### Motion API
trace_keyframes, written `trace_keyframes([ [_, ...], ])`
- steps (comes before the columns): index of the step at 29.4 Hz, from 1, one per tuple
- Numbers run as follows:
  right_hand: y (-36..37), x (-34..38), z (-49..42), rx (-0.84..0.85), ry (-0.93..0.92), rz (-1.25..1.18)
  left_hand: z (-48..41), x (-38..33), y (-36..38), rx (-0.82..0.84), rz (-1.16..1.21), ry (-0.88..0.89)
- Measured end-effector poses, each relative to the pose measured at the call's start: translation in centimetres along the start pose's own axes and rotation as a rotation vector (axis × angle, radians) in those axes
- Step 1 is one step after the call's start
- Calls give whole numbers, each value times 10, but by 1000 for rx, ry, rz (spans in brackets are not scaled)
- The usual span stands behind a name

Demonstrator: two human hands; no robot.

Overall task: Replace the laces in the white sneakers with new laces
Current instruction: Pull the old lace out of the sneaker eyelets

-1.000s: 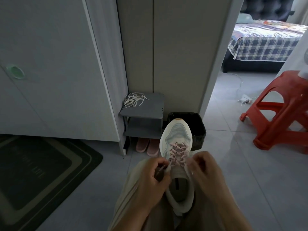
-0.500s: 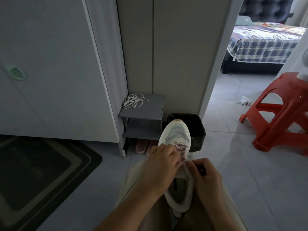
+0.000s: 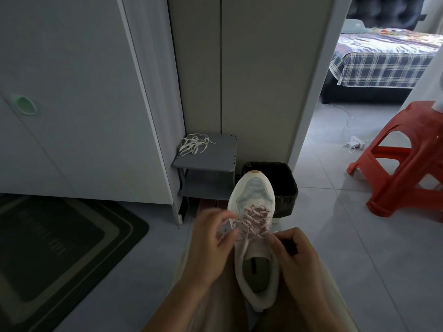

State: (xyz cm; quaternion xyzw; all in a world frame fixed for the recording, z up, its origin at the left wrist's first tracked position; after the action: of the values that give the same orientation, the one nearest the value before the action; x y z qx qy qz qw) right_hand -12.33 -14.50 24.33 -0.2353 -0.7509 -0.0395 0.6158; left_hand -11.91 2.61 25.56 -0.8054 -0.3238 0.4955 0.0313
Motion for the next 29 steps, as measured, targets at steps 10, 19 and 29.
trace_keyframes([
  [10, -4, -5, -2, -31, 24, -20, -2, -29, 27, 96, -450, 730],
  [19, 3, -2, 0, -12, 12, -25, -2, 36, -34, -114, -207, 104],
  [29, -2, -5, -1, -20, -85, -29, 5, -35, 35, 96, -564, 686],
])
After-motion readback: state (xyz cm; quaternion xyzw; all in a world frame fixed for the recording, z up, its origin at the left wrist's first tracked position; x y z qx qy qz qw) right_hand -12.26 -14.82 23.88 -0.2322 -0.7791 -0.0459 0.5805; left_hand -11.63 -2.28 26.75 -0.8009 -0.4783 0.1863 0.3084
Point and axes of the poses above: each hand's wrist, its own z-axis away from the middle knuckle, its own y-axis out of the palm, x = y × z, the point moved 3 cm from there along -z, towards the middle knuckle, and after that the axes turned 15 degrees about -x, right-handed, at the moved point
